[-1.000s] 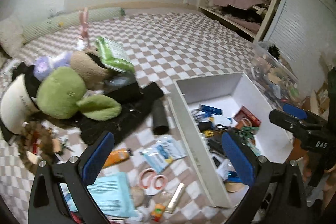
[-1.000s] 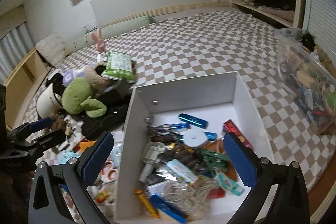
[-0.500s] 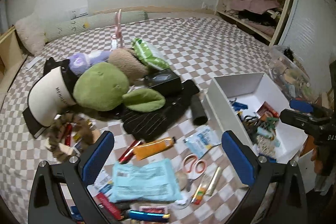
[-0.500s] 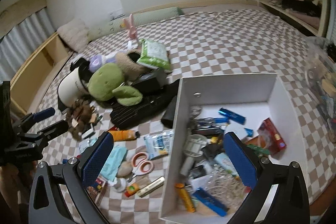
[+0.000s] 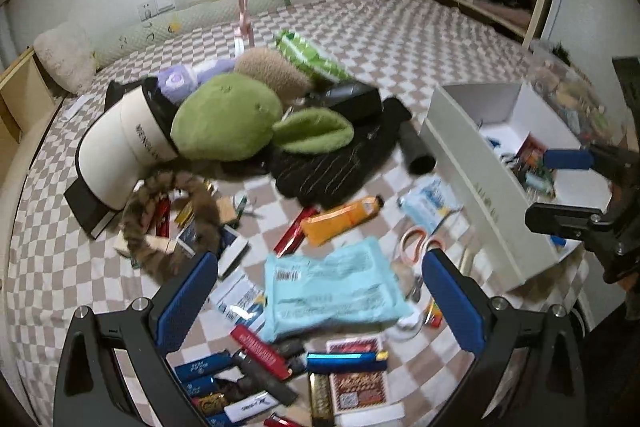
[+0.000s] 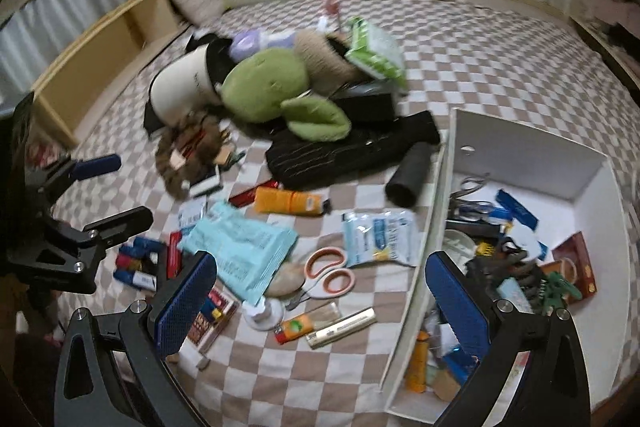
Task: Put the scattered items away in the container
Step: 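Lift both open tools out of the box and move back over the items, then lower the left tool and grasp the large blue lighter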
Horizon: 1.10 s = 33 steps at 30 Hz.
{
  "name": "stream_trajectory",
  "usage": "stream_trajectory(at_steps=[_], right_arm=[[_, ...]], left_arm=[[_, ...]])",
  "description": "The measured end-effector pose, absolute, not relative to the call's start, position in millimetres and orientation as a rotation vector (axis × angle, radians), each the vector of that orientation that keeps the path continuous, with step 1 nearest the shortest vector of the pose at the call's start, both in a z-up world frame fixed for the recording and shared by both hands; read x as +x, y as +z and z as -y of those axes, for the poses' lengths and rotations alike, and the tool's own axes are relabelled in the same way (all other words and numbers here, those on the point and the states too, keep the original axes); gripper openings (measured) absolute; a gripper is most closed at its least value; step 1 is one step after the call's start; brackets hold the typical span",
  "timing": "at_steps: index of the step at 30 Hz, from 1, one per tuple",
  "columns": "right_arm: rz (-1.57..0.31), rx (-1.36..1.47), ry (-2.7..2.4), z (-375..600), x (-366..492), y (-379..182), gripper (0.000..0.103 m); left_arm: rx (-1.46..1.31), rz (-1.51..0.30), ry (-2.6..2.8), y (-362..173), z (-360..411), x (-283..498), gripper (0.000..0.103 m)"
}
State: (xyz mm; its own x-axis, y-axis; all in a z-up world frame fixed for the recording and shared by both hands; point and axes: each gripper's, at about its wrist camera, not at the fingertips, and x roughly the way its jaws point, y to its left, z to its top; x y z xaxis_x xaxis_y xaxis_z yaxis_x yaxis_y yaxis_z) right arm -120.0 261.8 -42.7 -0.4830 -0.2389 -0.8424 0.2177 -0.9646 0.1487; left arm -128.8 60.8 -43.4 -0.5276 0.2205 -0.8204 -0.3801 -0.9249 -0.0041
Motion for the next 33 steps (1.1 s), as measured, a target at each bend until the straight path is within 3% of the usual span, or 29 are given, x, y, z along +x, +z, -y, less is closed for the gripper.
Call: stream_trajectory(at_steps=[17, 25, 33], right_arm=[[-0.166, 1.503, -2.308, -210, -111, -94, 0.103], [-0.360, 1.521, -2.195, -192, -105, -121, 0.089], [-0.445, 1.546, -2.115, -190, -100, -141, 0.088]], left_arm=[[-1.459, -0.430, 2.309, -110, -63, -114, 0.103], [-1.478, -0.511, 2.240, -143, -71, -104, 0.102], [-1.473, -0.532, 2.168, -165, -77, -95, 0.102]])
